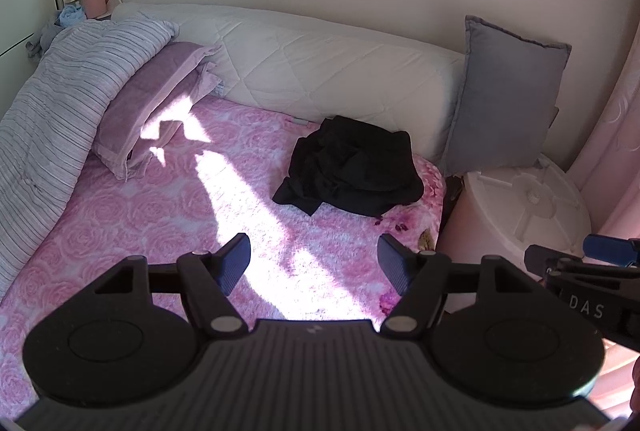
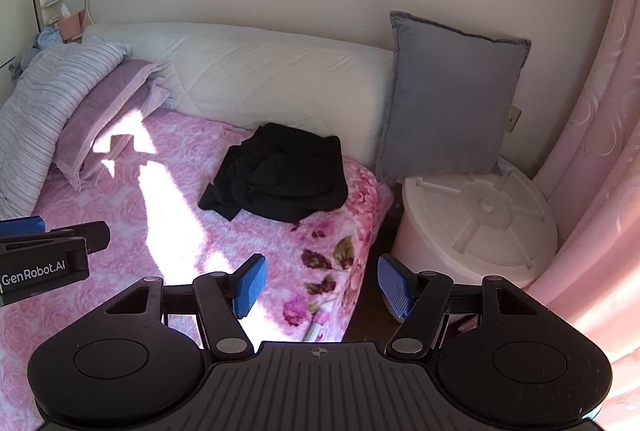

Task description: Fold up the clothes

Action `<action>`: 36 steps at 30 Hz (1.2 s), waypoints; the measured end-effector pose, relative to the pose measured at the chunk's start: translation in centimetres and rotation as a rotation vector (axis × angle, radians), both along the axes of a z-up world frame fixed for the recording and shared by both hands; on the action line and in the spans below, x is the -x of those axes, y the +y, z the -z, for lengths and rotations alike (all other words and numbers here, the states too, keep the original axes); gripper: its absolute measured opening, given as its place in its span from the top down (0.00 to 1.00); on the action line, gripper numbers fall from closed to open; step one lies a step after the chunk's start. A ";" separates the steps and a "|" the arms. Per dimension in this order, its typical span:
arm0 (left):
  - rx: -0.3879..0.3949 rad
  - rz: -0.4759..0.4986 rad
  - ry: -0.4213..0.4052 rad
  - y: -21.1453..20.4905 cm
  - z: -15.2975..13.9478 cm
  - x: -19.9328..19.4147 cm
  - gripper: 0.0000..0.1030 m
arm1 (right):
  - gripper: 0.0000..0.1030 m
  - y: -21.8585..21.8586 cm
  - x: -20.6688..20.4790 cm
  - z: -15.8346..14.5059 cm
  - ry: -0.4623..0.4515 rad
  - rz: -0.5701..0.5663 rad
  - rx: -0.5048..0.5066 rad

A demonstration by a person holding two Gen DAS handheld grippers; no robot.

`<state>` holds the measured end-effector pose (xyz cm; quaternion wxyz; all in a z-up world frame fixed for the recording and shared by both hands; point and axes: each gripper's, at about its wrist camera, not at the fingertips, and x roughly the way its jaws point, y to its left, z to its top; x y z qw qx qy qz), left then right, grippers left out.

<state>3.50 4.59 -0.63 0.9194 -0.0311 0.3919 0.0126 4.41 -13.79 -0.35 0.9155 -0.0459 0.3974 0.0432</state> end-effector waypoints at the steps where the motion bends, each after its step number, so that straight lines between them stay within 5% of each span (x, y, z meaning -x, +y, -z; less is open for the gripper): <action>1: -0.001 -0.002 0.001 0.0 0.1 -0.2 0.35 | 0.36 -0.1 -0.2 0.1 0.003 -0.001 0.000; 21: -0.013 -0.040 0.076 -1.2 2.9 -6.5 0.35 | 0.36 -1.5 -7.5 3.0 0.079 -0.047 -0.015; 36: -0.025 -0.073 0.141 -3.2 5.2 -15.0 0.35 | 0.36 -4.0 -17.3 5.1 0.145 -0.061 -0.021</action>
